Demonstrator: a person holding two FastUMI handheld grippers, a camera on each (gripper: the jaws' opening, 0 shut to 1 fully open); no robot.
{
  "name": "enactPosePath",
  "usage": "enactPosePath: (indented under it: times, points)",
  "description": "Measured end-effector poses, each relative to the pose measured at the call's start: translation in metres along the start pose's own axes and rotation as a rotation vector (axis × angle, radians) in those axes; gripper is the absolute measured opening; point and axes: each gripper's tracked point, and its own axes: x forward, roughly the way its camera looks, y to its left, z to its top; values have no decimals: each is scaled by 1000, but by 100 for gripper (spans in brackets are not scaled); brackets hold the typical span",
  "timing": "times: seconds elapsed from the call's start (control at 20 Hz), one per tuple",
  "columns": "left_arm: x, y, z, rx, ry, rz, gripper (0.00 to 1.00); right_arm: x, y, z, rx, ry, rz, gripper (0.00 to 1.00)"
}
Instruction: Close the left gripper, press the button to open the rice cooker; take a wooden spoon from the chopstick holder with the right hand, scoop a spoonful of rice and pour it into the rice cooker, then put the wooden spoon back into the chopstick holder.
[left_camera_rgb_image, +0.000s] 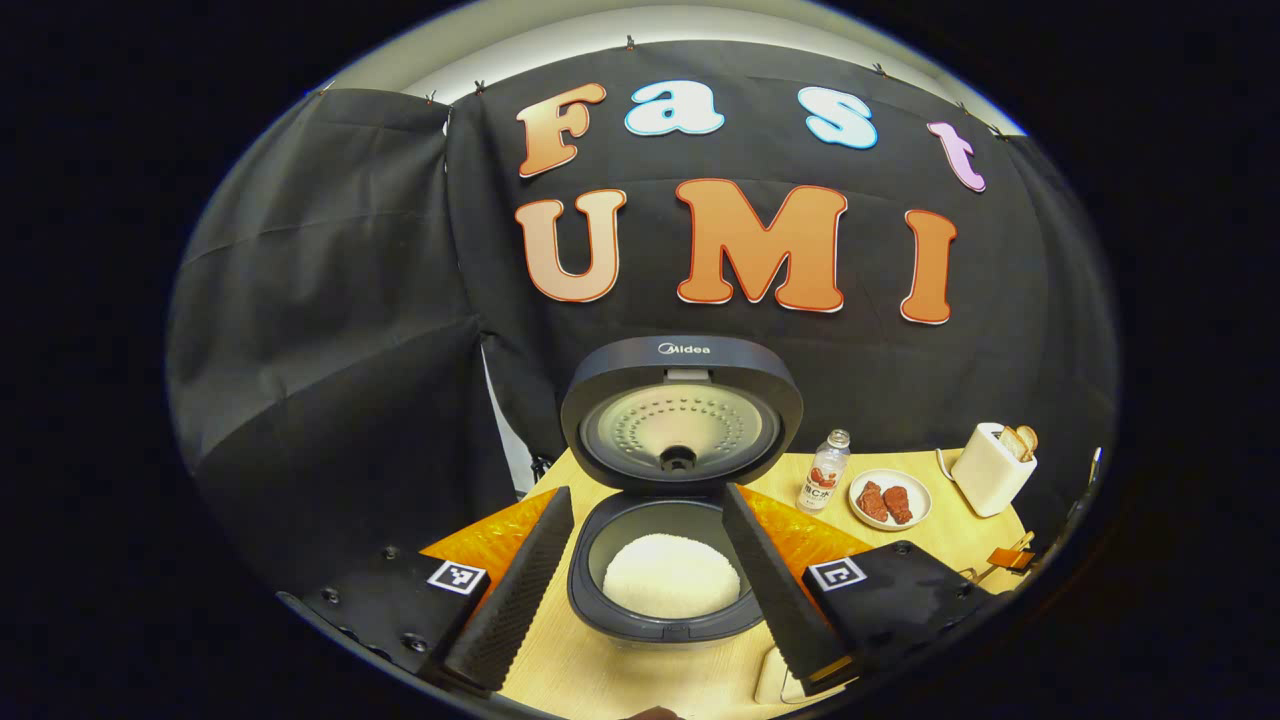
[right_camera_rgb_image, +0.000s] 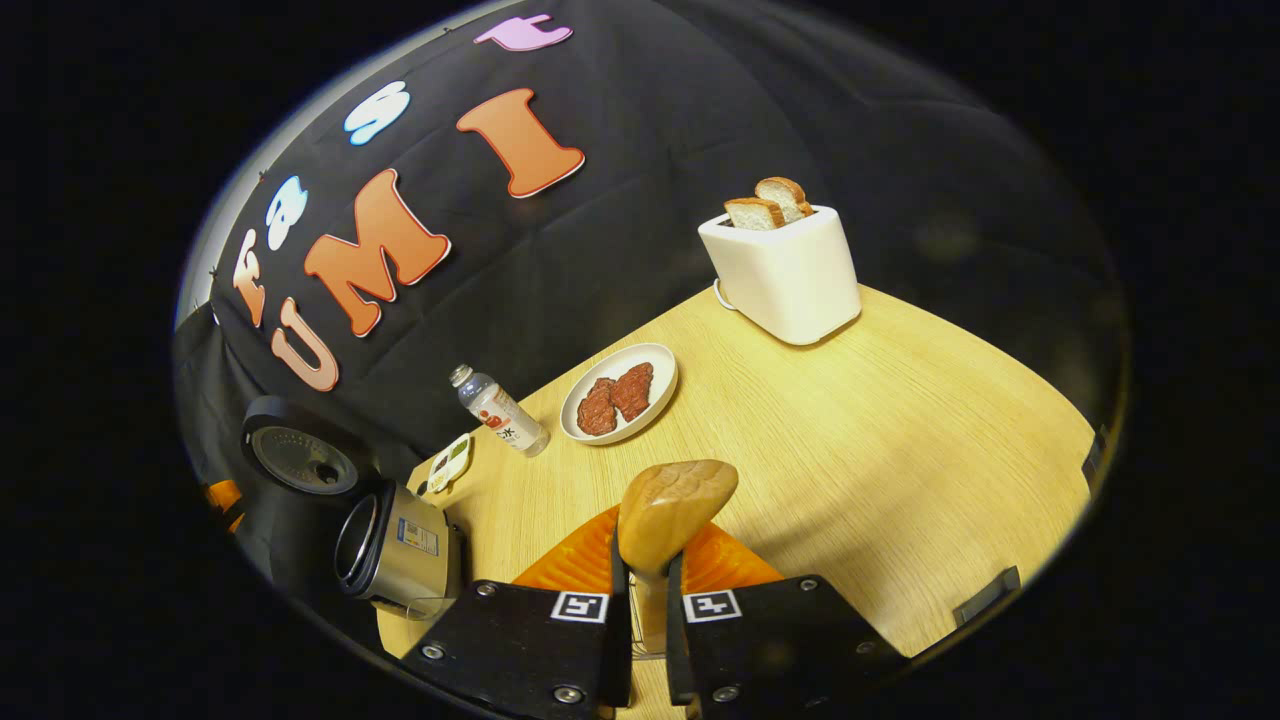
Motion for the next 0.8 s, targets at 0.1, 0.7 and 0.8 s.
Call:
enactPosePath:
  times: [0.1, 0.7, 0.8]
  points:
    - [10, -1, 5, -18, 8, -16, 100, -4, 0, -2, 22, 22, 15, 17]
    - [114, -31, 123, -65, -1, -101, 98, -61, -18, 42, -175, -38, -92, 84]
    - [138, -36, 119, -51, 56, -94, 99, -69, -12, 50, -214, -44, -92, 85]
